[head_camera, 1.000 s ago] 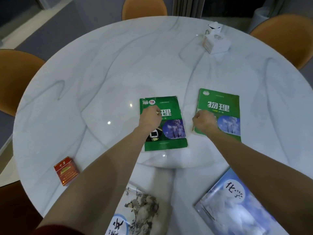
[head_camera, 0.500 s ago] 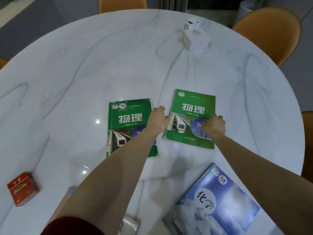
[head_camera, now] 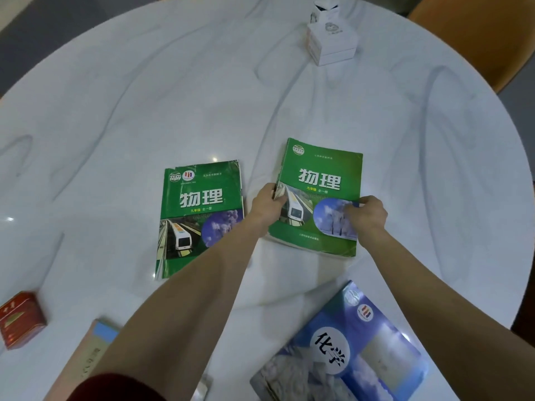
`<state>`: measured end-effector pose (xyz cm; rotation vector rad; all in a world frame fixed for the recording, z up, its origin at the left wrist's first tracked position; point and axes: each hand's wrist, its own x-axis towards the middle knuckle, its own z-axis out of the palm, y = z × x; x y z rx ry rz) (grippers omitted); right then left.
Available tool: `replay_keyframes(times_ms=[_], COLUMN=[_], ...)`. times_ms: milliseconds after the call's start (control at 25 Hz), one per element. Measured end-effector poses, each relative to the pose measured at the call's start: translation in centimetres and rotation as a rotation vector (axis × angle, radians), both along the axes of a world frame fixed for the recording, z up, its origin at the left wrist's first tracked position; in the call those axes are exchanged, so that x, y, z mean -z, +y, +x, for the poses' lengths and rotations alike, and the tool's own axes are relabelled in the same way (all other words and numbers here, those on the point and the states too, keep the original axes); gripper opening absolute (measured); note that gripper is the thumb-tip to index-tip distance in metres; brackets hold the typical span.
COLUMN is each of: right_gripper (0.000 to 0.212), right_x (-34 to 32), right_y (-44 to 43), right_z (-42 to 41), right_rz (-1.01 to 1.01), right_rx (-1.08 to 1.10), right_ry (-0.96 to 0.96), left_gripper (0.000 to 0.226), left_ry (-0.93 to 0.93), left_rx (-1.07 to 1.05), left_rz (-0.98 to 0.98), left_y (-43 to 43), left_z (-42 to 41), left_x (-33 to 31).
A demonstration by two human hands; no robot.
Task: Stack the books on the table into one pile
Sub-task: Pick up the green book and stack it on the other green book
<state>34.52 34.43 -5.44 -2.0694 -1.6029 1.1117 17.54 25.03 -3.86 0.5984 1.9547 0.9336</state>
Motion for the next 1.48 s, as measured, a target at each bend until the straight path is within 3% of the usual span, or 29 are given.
replay_keyframes(times_ms=[200,400,600,800,1080,1360,1480], right_gripper=[0.032,0.033,0.034,0.03,0.03,0.027,0.028], right_x=[-0.8,-3.9,-5.8,-4.5,-0.7,0.3,0.4], right_y=[-0.8,-2.7,-6.6,-10.5,-13.8,-13.7,-13.7], right_z=[0.6,-0.8,-6.5,-12.1,-15.8,-16.7,-16.8], right_rz=[-0.067,-0.104,-0.174,-0.153,-0.037,0.133,0.14], right_rx=[0.147,0.085,-0.075,-0.16,-0.287,-0.464,-0.491], right_ry=[0.308,0.631,0.727,0.655,0.354,0.008,-0.059], left_gripper=[0.038,0.041,0.039,0.035,0.032,0.027,0.035], left_ry=[-0.217,-0.28,-0.144,-0.049,0.179,0.529,0.556], left_rx=[-0.169,-0.273,-0.378,-0.436,-0.441,-0.234,-0.125], left_rz=[0.204,0.307,0.308,0.261,0.076,-0.203,-0.307], left_y=[-2.0,-5.3,-10.6,-15.1,-17.9,-18.1,-18.1], left_z=[0.6,-1.6,-6.4,-10.3,-12.6,-12.9,-13.1], left_x=[-1.1,-3.1,-4.6,-4.1,-0.7,1.2,1.3])
